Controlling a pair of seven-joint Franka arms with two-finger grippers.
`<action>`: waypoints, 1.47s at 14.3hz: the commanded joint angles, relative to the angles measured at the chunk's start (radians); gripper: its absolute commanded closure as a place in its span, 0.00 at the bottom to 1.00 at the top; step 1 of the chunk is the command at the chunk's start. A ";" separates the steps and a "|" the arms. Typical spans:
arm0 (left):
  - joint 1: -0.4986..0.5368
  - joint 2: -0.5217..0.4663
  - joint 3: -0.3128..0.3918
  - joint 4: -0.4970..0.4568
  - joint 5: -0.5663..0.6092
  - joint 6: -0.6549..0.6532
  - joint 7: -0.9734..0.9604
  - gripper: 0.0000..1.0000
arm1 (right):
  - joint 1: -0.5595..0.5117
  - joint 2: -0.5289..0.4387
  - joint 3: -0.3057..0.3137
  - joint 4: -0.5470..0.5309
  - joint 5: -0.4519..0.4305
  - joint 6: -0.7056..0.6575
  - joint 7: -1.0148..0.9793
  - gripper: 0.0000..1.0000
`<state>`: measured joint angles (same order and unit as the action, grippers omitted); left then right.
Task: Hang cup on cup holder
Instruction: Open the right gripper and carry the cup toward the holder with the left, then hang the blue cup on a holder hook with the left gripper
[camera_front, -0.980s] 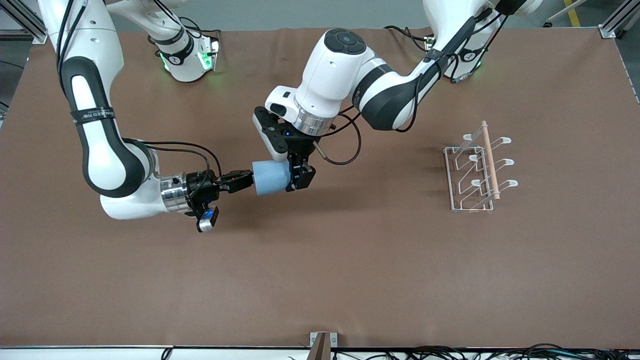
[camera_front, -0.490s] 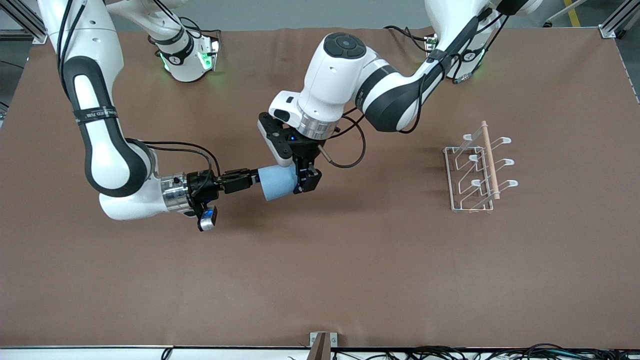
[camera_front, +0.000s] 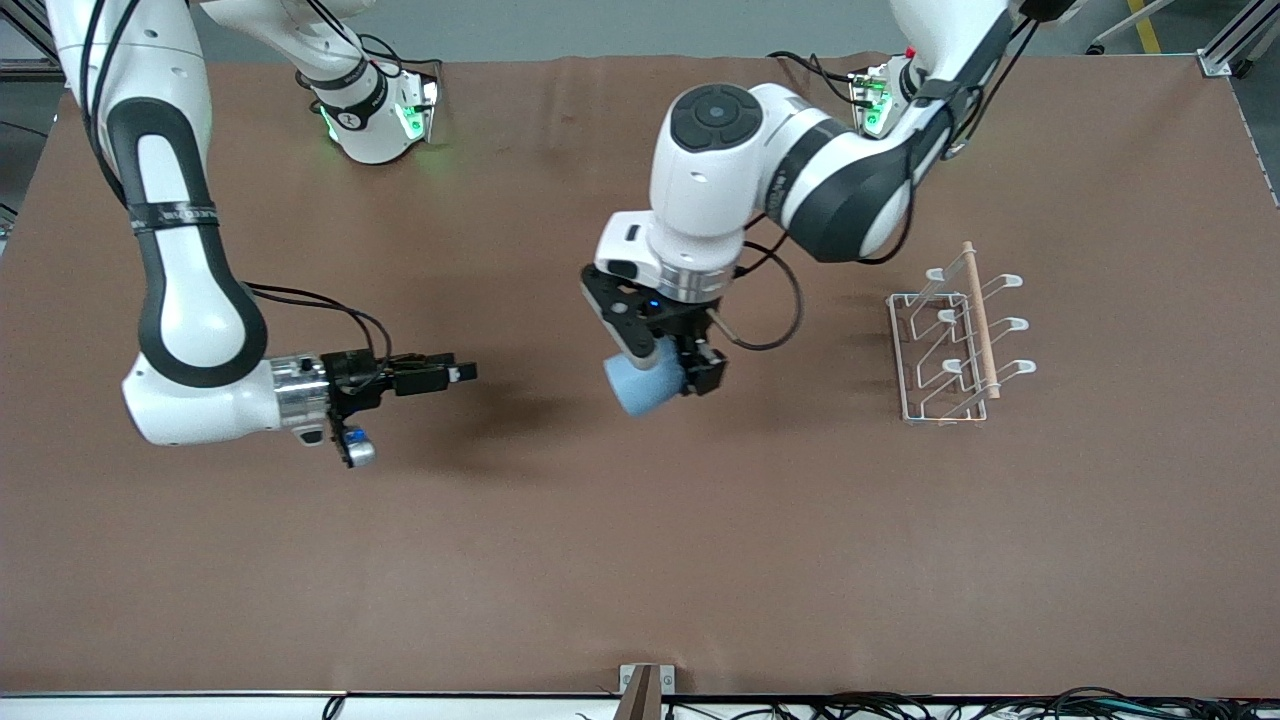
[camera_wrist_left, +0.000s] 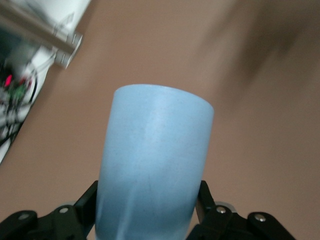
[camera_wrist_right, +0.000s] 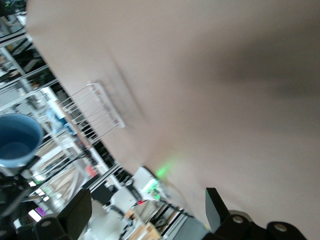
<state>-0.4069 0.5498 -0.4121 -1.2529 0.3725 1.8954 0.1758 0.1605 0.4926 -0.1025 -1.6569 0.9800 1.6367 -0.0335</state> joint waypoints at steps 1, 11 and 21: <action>0.039 -0.037 -0.001 -0.008 0.063 -0.160 0.031 0.98 | -0.006 -0.045 -0.052 -0.006 -0.175 0.008 0.009 0.00; 0.188 -0.025 -0.001 -0.092 0.439 -0.685 0.422 0.92 | -0.006 -0.198 -0.178 0.074 -0.760 0.127 -0.045 0.00; 0.178 0.013 -0.001 -0.309 0.663 -0.697 0.422 0.92 | -0.076 -0.335 -0.195 0.187 -0.928 0.098 -0.059 0.00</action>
<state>-0.2303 0.5739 -0.4114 -1.5347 1.0006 1.2128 0.5896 0.0946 0.1536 -0.3057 -1.4760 0.0702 1.7496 -0.0894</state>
